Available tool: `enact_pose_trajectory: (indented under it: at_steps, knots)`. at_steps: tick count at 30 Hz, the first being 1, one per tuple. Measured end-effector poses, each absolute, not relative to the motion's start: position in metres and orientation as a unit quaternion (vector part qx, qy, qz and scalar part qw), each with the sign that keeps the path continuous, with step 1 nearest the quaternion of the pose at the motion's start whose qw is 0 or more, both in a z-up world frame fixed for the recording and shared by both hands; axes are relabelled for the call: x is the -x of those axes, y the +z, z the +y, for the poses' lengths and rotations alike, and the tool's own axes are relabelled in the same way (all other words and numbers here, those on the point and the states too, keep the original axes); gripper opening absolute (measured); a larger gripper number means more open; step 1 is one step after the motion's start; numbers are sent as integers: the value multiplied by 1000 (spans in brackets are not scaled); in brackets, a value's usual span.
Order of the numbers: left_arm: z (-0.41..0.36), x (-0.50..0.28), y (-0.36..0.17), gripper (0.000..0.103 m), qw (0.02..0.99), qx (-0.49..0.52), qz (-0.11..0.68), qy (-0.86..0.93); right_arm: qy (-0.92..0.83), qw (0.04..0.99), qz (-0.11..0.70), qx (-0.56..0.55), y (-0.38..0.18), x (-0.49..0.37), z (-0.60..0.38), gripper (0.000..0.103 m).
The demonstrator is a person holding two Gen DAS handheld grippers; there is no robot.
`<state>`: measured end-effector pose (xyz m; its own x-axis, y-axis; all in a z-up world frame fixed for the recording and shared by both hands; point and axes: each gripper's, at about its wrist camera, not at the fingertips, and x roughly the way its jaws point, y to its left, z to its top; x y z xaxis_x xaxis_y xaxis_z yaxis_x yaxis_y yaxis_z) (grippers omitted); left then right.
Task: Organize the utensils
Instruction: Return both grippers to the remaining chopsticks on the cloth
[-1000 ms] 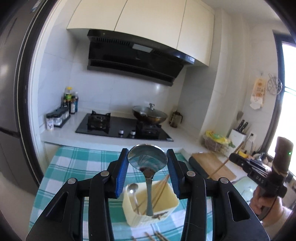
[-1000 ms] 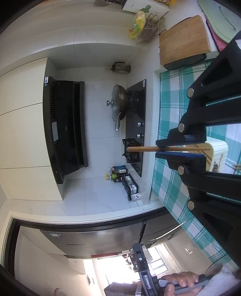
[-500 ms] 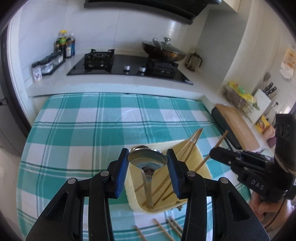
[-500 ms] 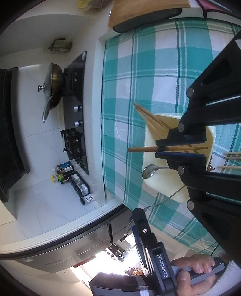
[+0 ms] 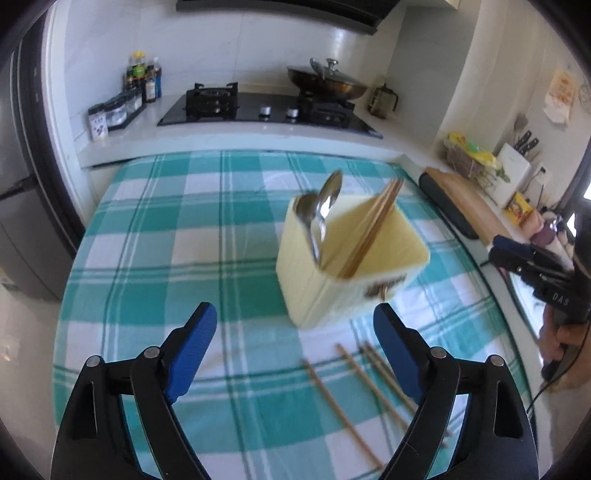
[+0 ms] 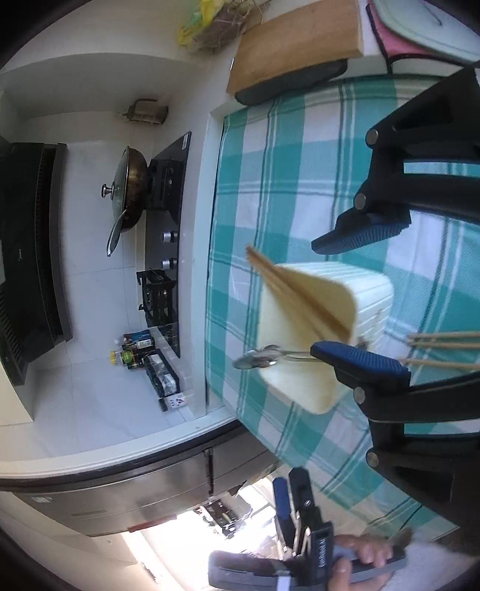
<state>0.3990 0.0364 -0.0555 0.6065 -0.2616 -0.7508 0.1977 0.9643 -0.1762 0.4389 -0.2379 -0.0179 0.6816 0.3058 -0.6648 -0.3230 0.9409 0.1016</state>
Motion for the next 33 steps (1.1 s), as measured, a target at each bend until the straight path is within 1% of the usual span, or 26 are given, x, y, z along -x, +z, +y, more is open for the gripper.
enact_pose_trajectory:
  at_steps: [4, 7, 11, 13, 19, 28, 33]
  knots:
    - [48, -338, -119, 89, 884, 48, 455, -95, 131, 913, 385, 35, -69, -371, -274, 50]
    - [48, -306, -160, 89, 880, 83, 464, -63, 87, 908, 409, 27, -117, -326, -296, 50]
    - [40, -289, -191, 89, 879, 120, 459, -43, 45, 902, 429, 6, -164, -283, -310, 50]
    - [34, -286, -197, 89, 882, 120, 453, -40, 38, 901, 432, 2, -177, -271, -312, 50]
    - [27, -279, -207, 90, 899, 87, 429, -13, 22, 901, 433, -11, -194, -262, -315, 50]
    - [22, -281, -212, 97, 899, 70, 433, -14, 1, 897, 442, 9, -198, -263, -311, 50]
    - [20, -280, -212, 99, 898, 64, 435, -14, 2, 897, 442, 7, -199, -263, -310, 50]
